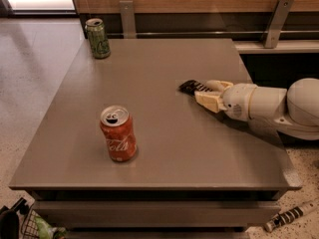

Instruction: Move rxbar chocolate near green can

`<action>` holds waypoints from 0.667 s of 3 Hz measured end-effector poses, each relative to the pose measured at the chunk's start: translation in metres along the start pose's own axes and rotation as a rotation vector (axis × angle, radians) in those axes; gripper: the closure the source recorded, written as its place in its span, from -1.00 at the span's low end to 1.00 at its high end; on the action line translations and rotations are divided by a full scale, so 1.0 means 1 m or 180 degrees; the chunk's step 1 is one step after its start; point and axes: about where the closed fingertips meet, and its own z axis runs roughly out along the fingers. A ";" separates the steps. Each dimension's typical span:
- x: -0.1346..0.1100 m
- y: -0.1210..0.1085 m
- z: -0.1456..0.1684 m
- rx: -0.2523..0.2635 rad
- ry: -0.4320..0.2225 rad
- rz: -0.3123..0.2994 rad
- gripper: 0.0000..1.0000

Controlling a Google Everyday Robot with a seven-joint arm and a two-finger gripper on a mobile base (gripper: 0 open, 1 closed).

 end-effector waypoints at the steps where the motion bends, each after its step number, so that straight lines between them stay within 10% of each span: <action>1: 0.000 0.000 0.000 0.0000 0.0000 0.0000 1.00; 2: 0.000 0.000 0.000 0.0000 0.0000 0.0000 1.00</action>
Offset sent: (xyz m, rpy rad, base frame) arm -0.0224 -0.0017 0.1188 -0.2814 -0.0792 -0.0615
